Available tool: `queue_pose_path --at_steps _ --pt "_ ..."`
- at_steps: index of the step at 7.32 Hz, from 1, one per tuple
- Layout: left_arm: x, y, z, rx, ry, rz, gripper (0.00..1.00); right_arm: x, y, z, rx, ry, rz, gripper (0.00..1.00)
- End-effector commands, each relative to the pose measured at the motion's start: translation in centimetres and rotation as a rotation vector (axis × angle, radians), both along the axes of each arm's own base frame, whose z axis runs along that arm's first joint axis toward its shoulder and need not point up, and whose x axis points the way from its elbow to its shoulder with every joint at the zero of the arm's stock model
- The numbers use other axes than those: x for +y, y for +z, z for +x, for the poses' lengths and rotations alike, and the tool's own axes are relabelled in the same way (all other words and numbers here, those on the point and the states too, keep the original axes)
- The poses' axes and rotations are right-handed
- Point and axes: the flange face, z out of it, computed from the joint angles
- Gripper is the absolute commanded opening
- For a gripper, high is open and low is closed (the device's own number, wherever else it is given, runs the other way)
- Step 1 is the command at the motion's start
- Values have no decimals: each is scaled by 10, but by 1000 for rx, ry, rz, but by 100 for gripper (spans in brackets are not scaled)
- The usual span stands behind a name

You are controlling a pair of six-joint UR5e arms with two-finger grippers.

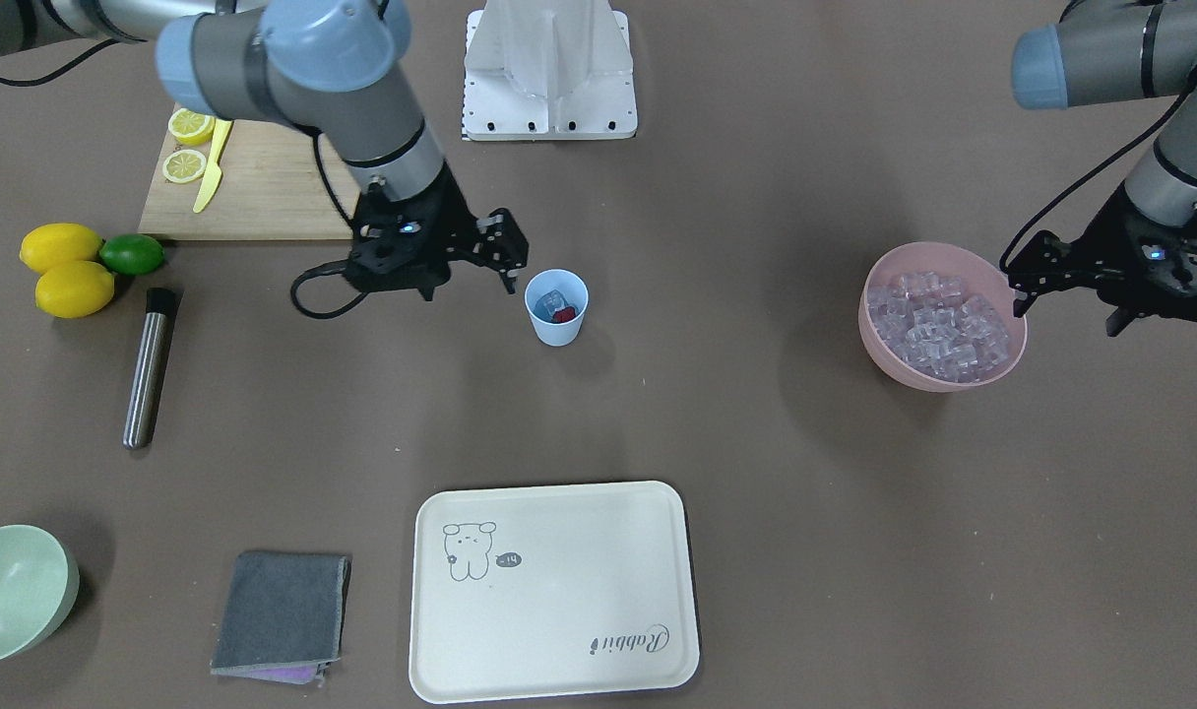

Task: Mash ice and strawberries in cup
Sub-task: 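Open the right gripper to drop the strawberry into the blue cup, then move the right gripper to the metal muddler rod and grasp it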

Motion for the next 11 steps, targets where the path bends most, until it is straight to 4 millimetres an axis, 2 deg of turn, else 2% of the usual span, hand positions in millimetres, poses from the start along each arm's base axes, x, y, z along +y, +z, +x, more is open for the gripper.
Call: queue_pose_path --at_steps 1,3,4,5,6,7,8,9,11 --pt "2 5 -32 36 -30 -27 97 -39 80 79 81 -43 58 100" --pt "6 -3 -40 50 -38 -15 97 -54 163 145 156 -30 11 100" --pt "5 -3 -44 50 -45 -14 97 -64 206 169 209 -54 20 100" --pt "5 2 -44 45 -43 -35 97 -79 239 189 246 -70 19 100" --pt "17 24 -65 82 -53 -94 97 -84 261 194 270 -83 3 100" --pt "26 36 -79 133 -34 -125 97 -90 293 190 296 -108 -19 100" --pt "45 61 -104 129 -62 -155 97 -96 318 188 282 -101 2 100" --pt "53 72 -111 129 -63 -136 97 -98 329 180 276 -103 4 100" --pt "61 84 -117 131 -71 -131 97 -88 326 151 270 -116 -22 100"
